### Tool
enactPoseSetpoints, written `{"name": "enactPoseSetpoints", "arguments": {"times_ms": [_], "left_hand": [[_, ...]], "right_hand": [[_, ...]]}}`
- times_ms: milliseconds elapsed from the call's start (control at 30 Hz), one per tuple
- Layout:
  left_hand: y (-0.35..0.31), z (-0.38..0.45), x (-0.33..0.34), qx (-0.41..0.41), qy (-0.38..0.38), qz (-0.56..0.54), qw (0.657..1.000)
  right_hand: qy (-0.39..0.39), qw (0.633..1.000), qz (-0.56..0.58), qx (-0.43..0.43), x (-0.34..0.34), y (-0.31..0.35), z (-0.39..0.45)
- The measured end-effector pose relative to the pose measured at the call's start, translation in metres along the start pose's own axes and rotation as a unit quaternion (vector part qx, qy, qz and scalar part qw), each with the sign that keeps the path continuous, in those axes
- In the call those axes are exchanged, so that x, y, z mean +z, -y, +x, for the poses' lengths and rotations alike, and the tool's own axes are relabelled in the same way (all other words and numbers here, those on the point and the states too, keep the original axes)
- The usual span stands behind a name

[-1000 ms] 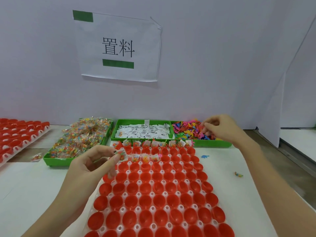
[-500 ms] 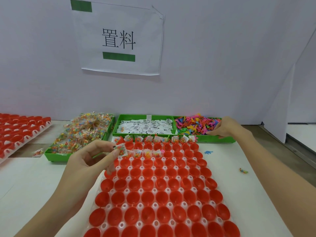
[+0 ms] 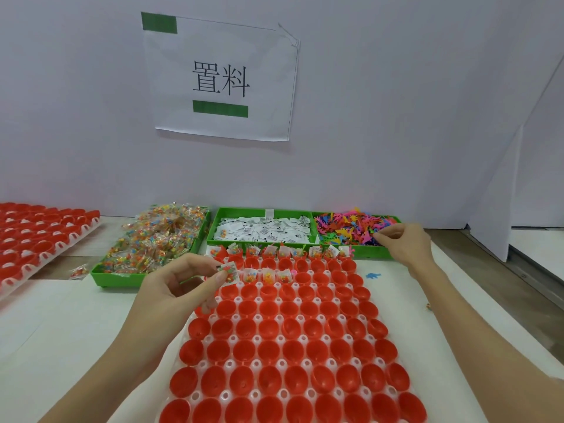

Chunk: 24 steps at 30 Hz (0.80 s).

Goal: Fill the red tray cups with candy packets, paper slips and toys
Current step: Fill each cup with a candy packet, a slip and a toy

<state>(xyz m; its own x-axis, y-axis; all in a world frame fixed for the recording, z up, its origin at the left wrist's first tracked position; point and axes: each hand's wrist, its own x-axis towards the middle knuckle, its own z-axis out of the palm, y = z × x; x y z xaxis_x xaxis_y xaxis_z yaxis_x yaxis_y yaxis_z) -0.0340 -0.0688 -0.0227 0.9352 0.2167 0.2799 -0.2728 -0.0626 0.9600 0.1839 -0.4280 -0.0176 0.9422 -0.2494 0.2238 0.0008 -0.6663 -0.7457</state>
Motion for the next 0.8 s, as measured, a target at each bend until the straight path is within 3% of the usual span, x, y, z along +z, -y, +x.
{"name": "enactPoseSetpoints", "arguments": {"times_ms": [133,367,600,800], "left_hand": [[-0.003,-0.002,0.003,-0.002,0.002,0.012,1.0],[-0.005,-0.003,0.005,-0.008,-0.011,0.025,1.0],[-0.008,-0.009,0.013,-0.006,0.013,0.012,1.0],[-0.007,-0.009,0.014,0.003,-0.021,0.018,1.0]], "right_hand": [[-0.009,0.996,0.086,-0.031,0.004,0.017,-0.022],[0.218,0.934,0.271,-0.084,-0.005,0.092,-0.079],[0.348,0.9,0.189,-0.181,0.023,0.137,-0.155],[0.384,0.884,0.18,-0.198,0.028,0.14,-0.164]]}}
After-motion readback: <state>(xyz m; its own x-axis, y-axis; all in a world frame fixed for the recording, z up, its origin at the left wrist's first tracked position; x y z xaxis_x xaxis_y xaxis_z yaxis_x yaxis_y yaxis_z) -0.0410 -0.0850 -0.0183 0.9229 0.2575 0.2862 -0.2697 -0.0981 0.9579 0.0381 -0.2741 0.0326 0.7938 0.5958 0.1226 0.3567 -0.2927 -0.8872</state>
